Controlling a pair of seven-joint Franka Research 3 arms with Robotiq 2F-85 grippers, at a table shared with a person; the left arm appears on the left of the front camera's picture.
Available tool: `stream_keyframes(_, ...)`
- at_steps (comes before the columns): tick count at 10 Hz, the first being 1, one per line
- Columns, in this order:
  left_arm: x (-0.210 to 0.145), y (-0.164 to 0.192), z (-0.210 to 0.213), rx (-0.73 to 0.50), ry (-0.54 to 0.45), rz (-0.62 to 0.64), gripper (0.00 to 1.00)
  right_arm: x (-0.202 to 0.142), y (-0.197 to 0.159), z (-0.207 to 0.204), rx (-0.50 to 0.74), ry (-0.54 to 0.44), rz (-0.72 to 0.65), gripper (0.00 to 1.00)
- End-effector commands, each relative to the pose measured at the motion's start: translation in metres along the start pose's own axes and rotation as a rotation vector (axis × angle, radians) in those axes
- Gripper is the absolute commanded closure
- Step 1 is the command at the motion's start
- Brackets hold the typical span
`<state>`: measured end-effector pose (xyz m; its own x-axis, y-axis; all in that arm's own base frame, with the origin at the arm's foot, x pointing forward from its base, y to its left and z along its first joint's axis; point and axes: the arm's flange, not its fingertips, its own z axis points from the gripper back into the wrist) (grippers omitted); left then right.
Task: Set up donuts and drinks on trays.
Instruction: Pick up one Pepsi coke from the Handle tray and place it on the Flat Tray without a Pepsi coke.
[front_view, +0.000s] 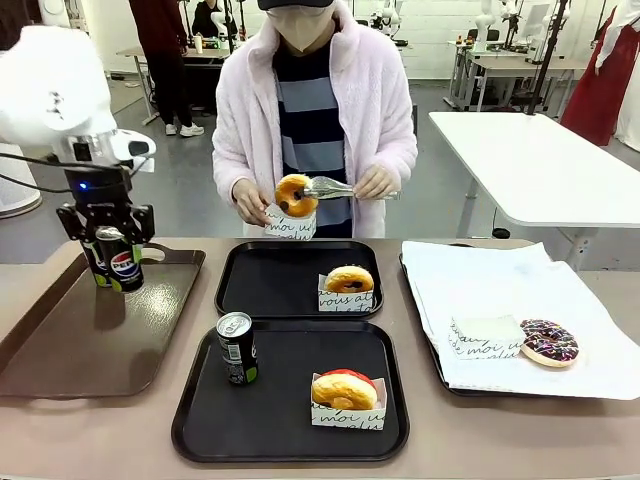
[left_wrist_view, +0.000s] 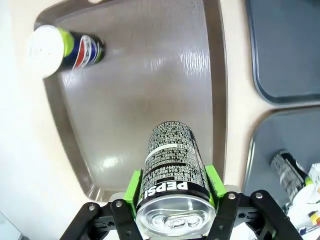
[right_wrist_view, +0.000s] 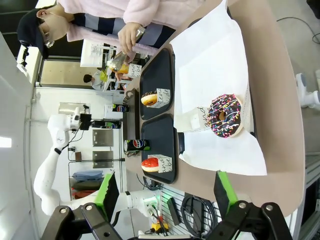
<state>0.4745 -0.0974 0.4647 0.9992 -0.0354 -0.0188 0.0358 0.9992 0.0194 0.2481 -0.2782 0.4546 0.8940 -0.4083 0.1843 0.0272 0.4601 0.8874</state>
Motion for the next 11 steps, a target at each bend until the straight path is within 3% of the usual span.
stream_keyframes(1,-0.021,0.002,0.011,-0.037,-0.009,0.023,1.00,0.002,0.000,0.000,0.022,-0.011,0.017,0.00)
stream_keyframes(3,-0.022,0.011,0.017,-0.081,-0.030,0.041,1.00,0.002,0.000,0.000,0.022,-0.011,0.017,0.00)
stream_keyframes(4,-0.018,0.001,0.019,-0.029,-0.008,0.016,1.00,0.002,0.000,0.000,0.022,-0.011,0.017,0.00)
stream_keyframes(7,-0.018,0.001,0.019,-0.029,-0.008,0.016,1.00,0.002,0.000,0.000,0.022,-0.011,0.017,0.00)
stream_keyframes(8,-0.020,0.000,0.016,-0.042,-0.002,0.021,0.41,0.002,0.000,0.000,0.022,-0.011,0.017,0.00)
stream_keyframes(11,-0.010,-0.046,0.029,-0.068,-0.091,-0.027,0.41,0.002,0.000,0.000,0.022,-0.011,0.017,0.00)
